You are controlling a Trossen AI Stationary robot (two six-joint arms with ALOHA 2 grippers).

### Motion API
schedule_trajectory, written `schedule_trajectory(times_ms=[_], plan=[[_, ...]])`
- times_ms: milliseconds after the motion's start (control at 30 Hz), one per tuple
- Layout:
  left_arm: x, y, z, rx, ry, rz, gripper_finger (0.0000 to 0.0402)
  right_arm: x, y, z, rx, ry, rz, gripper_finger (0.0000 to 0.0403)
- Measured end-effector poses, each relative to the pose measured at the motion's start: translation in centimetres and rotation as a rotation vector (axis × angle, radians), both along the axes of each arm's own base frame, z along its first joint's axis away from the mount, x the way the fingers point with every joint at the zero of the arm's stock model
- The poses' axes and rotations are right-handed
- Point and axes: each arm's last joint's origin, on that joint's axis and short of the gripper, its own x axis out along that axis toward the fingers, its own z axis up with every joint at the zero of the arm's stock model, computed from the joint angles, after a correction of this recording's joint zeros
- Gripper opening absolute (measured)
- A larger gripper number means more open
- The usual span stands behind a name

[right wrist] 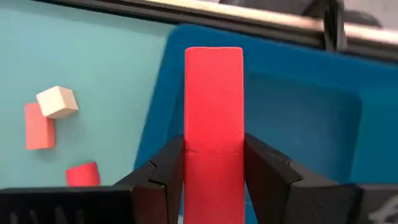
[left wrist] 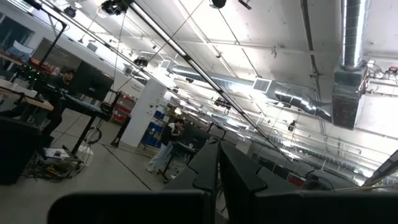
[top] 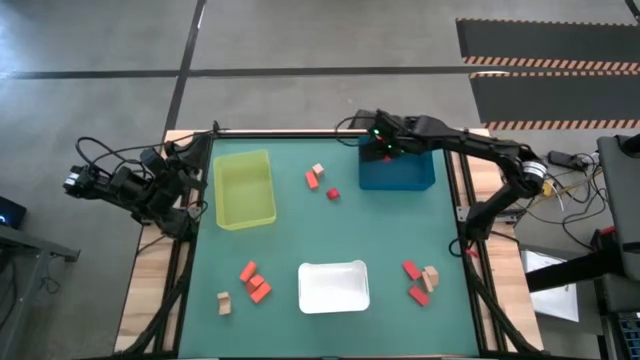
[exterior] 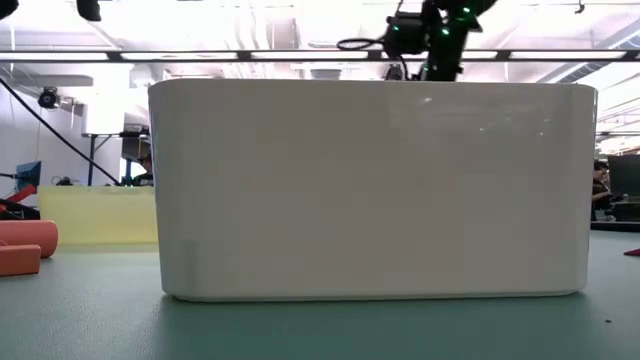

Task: Sort & place blocks by color
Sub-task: Put the red block into the blue bin

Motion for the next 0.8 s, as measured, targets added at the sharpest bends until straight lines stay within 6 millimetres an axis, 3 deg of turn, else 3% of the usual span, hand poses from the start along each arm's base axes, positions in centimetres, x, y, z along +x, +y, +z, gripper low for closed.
schedule_trajectory(times_ms=[367, 800], plan=[[0.3, -0.1, -0.1, 0.004, 0.013, 0.0, 0.0002, -3.6, -0.3, -5.1, 0.071, -0.071, -0.205, 0.0127], [0.3, -0.1, -0.1, 0.003, 0.015, 0.001, 0.0002, -3.6, -1.9, -7.0, 0.066, -0.069, -0.225, 0.0127]])
